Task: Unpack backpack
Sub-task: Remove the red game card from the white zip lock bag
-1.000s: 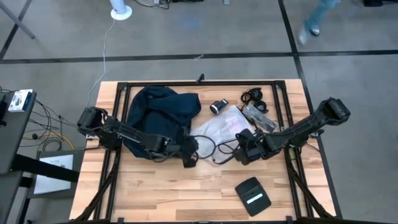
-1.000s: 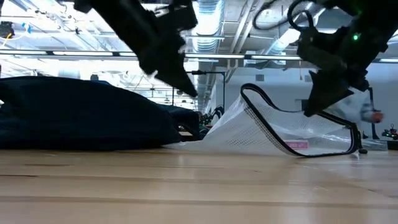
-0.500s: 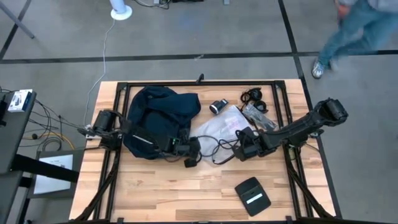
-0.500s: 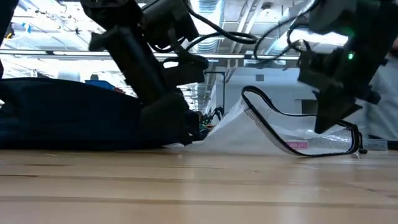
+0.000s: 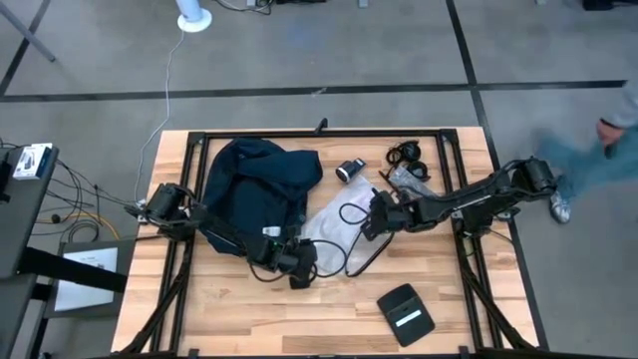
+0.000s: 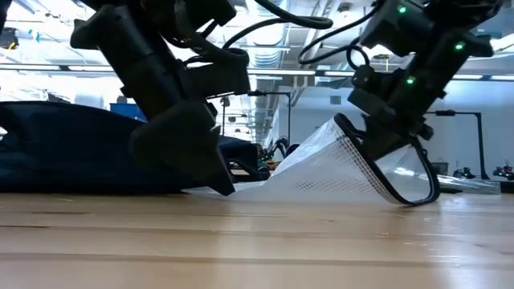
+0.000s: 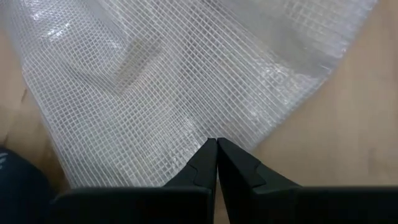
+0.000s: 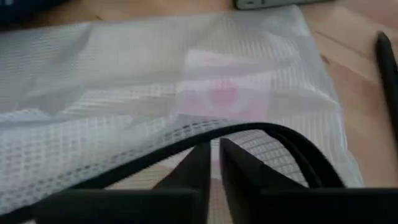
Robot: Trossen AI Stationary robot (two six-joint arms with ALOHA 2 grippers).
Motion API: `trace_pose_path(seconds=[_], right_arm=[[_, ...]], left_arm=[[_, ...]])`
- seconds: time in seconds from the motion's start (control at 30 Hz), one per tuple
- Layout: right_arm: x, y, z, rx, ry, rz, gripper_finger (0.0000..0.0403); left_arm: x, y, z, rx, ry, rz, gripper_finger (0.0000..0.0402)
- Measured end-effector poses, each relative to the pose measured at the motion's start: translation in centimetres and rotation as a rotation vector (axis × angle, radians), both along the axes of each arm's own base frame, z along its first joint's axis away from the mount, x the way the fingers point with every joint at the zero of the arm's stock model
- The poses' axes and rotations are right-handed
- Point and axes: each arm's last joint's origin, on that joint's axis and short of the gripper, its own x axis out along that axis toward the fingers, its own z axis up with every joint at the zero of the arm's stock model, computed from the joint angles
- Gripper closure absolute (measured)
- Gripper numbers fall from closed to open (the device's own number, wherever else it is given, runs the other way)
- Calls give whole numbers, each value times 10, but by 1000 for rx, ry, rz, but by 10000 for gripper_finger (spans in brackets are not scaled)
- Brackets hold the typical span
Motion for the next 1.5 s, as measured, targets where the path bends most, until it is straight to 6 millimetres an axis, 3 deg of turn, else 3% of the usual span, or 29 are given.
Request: trace_pose_path(seconds=[0.3,0.43,0.8,1.17,1.5], right_arm=[[1,-22,-1,138,-20,-101,163],[1,-20,-2,228,-7,-43,113],[1,-26,-1,24,-7,-125,100],[3,-43,-16,-46,144,-27,8],[-1,-40,-15,-105,200,5,22]], left_arm=[[0,-1,0,-26,-6,23,401],[0,0,0,-26,-6,25,401],[7,5,7,-8,-19,15,401],[10,4,11,16,-9,-18,401],[9,5,10,3,4,5,401]])
